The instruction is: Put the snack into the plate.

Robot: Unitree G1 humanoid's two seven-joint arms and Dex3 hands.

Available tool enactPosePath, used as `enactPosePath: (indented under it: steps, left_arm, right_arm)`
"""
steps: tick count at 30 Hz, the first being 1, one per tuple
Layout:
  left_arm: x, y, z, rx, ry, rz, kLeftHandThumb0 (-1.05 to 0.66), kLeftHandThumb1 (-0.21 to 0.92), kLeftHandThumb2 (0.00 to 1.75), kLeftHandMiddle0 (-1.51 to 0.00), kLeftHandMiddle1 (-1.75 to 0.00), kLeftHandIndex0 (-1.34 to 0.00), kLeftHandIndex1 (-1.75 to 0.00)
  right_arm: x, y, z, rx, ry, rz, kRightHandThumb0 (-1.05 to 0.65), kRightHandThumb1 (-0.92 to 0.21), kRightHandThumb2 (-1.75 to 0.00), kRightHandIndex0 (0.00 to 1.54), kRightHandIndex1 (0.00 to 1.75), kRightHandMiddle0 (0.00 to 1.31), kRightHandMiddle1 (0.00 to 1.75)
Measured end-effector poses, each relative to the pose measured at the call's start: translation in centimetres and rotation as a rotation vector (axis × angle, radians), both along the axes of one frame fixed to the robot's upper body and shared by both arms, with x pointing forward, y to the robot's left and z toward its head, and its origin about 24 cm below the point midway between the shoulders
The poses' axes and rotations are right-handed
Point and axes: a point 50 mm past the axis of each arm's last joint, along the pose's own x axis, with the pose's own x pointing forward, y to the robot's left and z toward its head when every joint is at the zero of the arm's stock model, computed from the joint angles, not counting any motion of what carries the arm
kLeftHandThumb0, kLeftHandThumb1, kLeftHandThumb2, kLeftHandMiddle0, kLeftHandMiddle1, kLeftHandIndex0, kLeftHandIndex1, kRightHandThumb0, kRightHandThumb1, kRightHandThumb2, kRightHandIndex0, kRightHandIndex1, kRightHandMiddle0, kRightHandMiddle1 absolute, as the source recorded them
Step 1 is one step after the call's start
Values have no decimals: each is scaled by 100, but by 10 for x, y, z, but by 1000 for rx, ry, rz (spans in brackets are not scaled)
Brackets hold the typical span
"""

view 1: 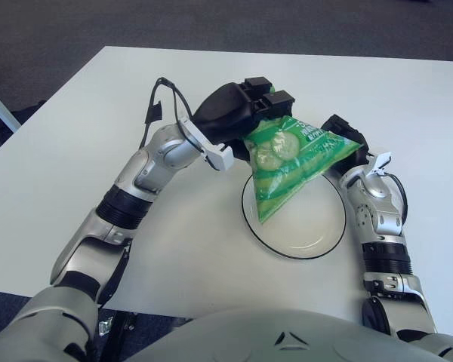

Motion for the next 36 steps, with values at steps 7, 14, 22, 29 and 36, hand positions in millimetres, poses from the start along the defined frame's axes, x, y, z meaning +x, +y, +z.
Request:
enactPosePath:
  steps: [7,14,22,29,36]
  left_arm:
    - [-5,-11,-9,76,-18,-84,0,-2,168,-88,-168,-64,-175]
    - [-8,-13,-15,154,-59,-113,0,1,165,-87,-167,-61,-175]
    - [-12,-10,-21,206,-128,-145,0,5,160,-84,-167,-58,-175]
    - [-12,-11,-28,201,-170,-155,0,10,157,-79,-172,-53,-175]
    - [-13,-15,-33,202,-150,-173,0,16,150,-73,-174,-49,-175]
  right_arm:
    - [-2,3,1,10,26,-16,-46,-37,-125,124,175,57,175]
    - [-3,4,2,12,41,-23,-46,-37,-125,122,175,57,175]
    - [2,3,0,13,45,-27,-47,-34,-128,124,175,59,175]
    - [5,3,-1,24,44,-23,-48,-31,-132,127,175,62,175]
    - [10,2,-2,53,43,-7,-49,-29,-134,129,175,63,175]
